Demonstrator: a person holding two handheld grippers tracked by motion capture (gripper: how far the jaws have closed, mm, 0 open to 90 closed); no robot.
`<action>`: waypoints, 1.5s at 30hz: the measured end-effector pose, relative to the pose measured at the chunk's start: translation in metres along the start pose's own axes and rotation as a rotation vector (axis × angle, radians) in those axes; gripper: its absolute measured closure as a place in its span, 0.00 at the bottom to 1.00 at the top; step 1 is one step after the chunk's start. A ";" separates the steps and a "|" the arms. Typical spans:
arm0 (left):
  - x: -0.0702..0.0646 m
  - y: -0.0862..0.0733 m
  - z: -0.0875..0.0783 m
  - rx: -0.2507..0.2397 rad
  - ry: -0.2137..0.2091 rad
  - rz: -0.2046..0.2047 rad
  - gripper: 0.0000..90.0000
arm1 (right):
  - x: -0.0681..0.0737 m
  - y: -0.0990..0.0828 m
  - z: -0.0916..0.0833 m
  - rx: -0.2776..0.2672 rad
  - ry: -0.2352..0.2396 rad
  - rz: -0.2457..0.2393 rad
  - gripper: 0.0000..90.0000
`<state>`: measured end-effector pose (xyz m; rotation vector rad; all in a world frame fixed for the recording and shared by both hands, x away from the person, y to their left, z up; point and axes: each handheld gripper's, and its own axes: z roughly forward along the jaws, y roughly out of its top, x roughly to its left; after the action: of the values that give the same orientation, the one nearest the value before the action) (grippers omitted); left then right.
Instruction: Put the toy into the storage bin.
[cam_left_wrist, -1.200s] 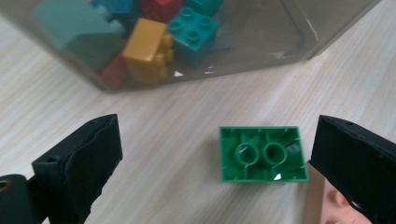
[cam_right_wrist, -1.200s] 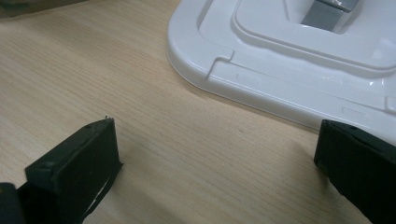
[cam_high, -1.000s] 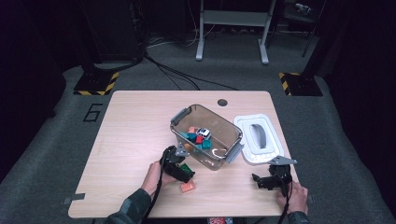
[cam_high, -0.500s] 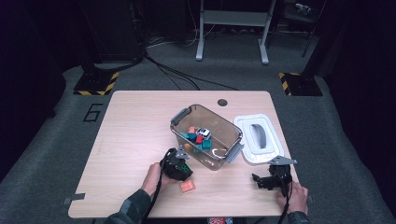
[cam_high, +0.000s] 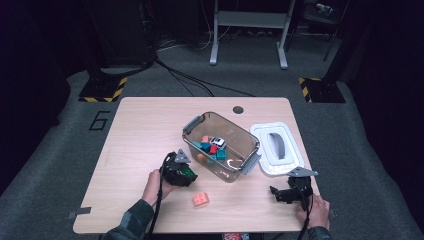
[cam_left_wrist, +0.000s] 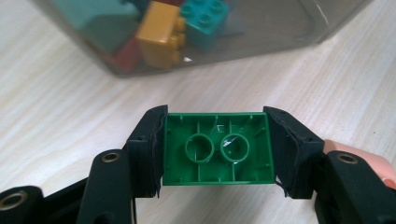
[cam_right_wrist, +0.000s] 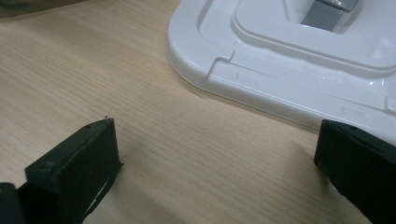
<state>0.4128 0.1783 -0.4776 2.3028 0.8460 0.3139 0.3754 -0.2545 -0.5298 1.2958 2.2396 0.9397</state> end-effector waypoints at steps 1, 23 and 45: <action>0.002 0.000 -0.003 -0.004 0.010 0.000 0.48 | 0.000 0.000 0.000 0.000 0.000 -0.001 0.00; 0.037 0.024 -0.057 -0.086 0.086 -0.059 0.48 | 0.000 0.000 0.000 0.000 -0.003 -0.002 0.00; 0.040 0.083 -0.094 -0.140 0.154 0.015 0.48 | 0.000 0.000 0.000 0.000 0.000 -0.001 0.00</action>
<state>0.4440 0.2031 -0.3528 2.1767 0.8535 0.5454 0.3754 -0.2546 -0.5298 1.2952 2.2397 0.9390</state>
